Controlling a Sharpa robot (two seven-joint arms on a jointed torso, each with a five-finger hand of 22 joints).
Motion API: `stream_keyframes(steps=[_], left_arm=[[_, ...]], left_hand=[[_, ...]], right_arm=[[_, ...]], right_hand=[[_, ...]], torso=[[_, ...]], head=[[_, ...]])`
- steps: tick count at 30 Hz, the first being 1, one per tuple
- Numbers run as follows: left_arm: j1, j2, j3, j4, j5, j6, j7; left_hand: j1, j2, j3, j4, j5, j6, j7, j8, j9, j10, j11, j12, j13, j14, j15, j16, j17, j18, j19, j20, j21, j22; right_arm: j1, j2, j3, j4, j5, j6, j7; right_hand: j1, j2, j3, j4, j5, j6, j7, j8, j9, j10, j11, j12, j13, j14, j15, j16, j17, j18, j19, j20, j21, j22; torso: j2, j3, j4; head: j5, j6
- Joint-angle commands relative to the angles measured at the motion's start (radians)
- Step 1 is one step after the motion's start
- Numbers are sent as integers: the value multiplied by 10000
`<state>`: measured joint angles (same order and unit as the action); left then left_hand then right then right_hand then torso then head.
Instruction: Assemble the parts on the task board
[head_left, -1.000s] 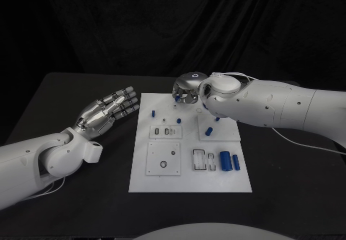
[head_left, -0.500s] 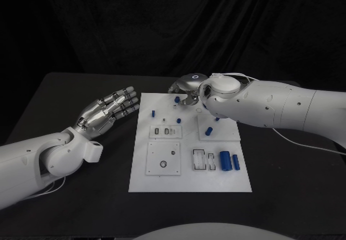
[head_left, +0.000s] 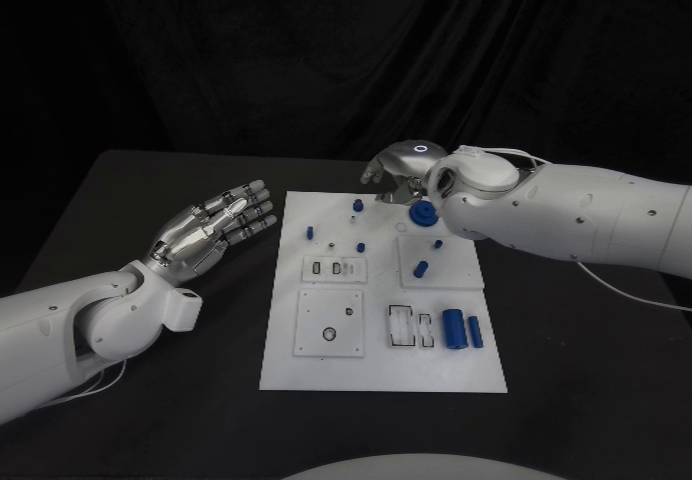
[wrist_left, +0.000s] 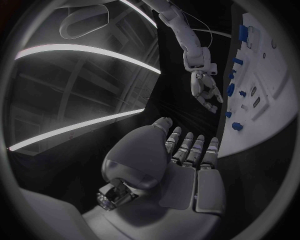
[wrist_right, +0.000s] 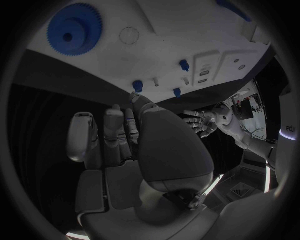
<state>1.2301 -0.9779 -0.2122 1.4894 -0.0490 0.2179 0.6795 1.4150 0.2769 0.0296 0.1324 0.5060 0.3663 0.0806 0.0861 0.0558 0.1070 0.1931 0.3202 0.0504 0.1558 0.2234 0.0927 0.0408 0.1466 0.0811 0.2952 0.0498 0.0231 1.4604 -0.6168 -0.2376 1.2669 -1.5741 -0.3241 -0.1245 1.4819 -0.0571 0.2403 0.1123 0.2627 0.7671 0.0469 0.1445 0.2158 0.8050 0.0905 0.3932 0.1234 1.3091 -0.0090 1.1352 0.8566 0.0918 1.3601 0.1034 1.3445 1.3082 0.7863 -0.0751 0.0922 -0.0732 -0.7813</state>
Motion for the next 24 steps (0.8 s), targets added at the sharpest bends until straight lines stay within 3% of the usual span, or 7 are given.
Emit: stream_keyframes(steps=[1,5,8,11,17,18,24], left_arm=[[-14,24,9,49,50,1,1416],[-15,36,8,77,50,-10,1419],[-16,54,8,73,50,-6,1412],[-19,92,8,51,50,20,1414],[-34,135,8,20,50,76,1386],[-36,146,8,15,50,83,1377],[-44,220,8,-2,50,120,1354]], left_hand=[[-96,27,73,-7,24,27,59,-7,5,-80,-4,-41,-12,-44,39,45,2,-107,33,-25,11,5],[-100,22,79,-11,24,36,59,-4,7,-77,-2,-34,-10,-33,40,53,5,-108,38,-25,14,6],[-112,11,97,-23,24,42,62,-1,8,-72,3,-22,-7,-18,45,66,9,-109,44,-23,17,8],[-112,11,97,-23,24,42,62,-1,8,-72,3,-22,-7,-18,45,66,9,-109,44,-23,17,8],[-224,15,282,-57,30,40,80,-6,9,-77,19,-3,-3,101,158,167,39,-183,64,-11,25,13],[-233,10,294,-61,29,41,81,-6,10,-79,19,-5,-4,101,167,170,38,-191,67,-11,27,13],[-236,8,300,-62,30,26,81,-10,7,-84,18,-19,-6,78,170,156,32,-195,67,-11,27,13]], right_arm=[[302,-682,9,717,557,-226,-164],[526,-1599,-32,1437,1721,470,-526],[589,-2059,-62,1636,2444,882,-770],[563,-2490,-80,1809,2923,1305,-1199],[303,-2866,-91,1974,3118,1487,-1729],[248,-2881,-92,1956,3008,1463,-1778],[-38,-2892,-94,1840,2054,1034,-1816]], right_hand=[[69,54,241,24,86,494,181,110,19,932,-200,534,191,30,-127,-91,-99,-171,11,-98,-23,447],[-82,-102,253,134,-126,757,361,-22,-63,2025,-619,2314,1310,-244,-280,-770,-894,-74,-263,-277,-429,168],[-495,-233,254,544,-188,809,359,-339,-209,1201,-792,5227,3751,-373,-345,-1450,-1494,15,-505,-355,-1004,-149],[-975,-156,120,931,-142,764,419,-504,-253,2266,-806,8072,7549,-86,-347,-806,-562,-43,-304,-367,-877,84],[-1410,-185,-313,1028,-236,524,485,-683,-255,5937,-788,11060,12734,1280,-350,2212,3655,-306,427,-352,138,1033],[-1486,-195,-436,988,-135,566,515,-653,-204,7658,-816,11776,14474,2212,-404,3756,6083,-384,639,-352,421,1274],[-1728,-140,-705,979,-293,542,468,-655,-85,7658,-811,11776,14474,2617,-377,4356,7142,-493,989,-371,879,1674]], torso=[[0,9,-5],[-6,17,-18],[-9,18,-42],[-44,21,-139],[-82,-7,-151],[-72,1,-187],[-17,49,-118]], head=[[-11,-42],[3,-2],[10,8],[120,-11],[186,-111],[211,-117],[160,-73]])
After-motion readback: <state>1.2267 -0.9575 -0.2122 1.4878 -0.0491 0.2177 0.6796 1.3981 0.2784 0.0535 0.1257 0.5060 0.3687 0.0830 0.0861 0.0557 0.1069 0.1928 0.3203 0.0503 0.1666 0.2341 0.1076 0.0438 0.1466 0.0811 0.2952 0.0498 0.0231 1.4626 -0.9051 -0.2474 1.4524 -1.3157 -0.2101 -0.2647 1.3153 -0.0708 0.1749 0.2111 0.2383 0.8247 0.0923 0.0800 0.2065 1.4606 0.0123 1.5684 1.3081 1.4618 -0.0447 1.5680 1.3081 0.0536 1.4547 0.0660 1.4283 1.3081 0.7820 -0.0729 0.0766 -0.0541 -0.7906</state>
